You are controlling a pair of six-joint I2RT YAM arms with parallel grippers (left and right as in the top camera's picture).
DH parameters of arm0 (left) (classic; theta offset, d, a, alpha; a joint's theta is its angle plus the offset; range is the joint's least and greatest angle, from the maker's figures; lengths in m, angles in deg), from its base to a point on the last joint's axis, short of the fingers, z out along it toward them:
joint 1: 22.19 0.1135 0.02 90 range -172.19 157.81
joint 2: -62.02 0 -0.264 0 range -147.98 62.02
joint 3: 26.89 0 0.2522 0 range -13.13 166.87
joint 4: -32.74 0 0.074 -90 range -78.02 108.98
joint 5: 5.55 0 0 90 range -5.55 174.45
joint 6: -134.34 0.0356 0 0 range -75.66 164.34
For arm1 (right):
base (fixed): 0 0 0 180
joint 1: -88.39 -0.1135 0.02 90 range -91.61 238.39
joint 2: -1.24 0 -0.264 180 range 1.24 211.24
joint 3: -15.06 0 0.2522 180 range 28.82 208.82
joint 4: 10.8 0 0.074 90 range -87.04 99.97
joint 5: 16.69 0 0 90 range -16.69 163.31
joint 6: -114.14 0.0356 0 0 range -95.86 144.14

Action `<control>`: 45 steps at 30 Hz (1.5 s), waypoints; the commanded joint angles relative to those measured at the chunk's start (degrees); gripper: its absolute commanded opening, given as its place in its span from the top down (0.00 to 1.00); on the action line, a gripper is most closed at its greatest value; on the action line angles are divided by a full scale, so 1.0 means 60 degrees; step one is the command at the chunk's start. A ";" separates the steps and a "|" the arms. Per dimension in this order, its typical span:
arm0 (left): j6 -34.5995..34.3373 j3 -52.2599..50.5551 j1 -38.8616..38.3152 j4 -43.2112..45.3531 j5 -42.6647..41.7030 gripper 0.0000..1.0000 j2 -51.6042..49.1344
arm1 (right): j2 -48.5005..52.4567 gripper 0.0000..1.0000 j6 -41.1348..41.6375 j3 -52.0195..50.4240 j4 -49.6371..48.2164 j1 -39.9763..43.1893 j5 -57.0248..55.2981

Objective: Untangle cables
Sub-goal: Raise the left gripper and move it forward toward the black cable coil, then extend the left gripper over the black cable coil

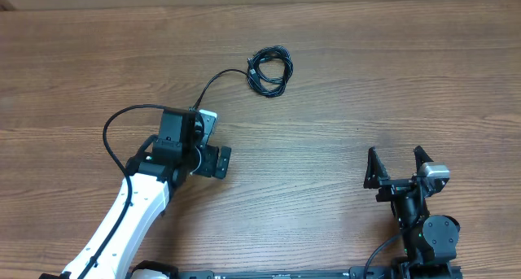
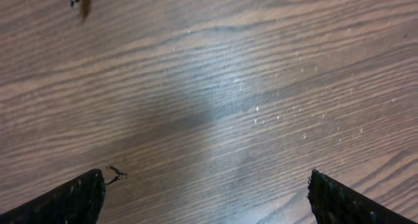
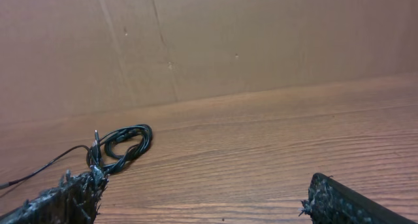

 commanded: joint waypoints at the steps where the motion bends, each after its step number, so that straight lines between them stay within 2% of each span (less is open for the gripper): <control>1: -0.0277 0.0233 -0.0062 0.0240 -0.0543 0.00 -0.0047 | -0.0095 0.00 -0.0011 -0.0098 -0.0051 0.0047 0.0051; 20: -0.0597 0.0284 -0.0069 0.0623 -0.0641 0.00 -0.0047 | -0.0095 0.00 -0.0011 -0.0098 -0.0051 0.0047 0.0051; 31: -0.0667 0.0790 -0.0069 0.0226 -0.0525 0.00 -0.0047 | -0.0095 0.00 -0.0011 -0.0098 -0.0051 0.0047 0.0051; 38: -0.0670 0.1665 -0.0109 -0.0670 -0.0510 0.03 -0.0047 | -0.0095 0.00 -0.0011 -0.0098 -0.0051 0.0047 0.0051; 45: -0.0765 0.2029 -0.0790 -0.1013 0.0138 0.02 -0.0051 | -0.0095 0.00 -0.0011 -0.0098 -0.0051 0.0047 0.0051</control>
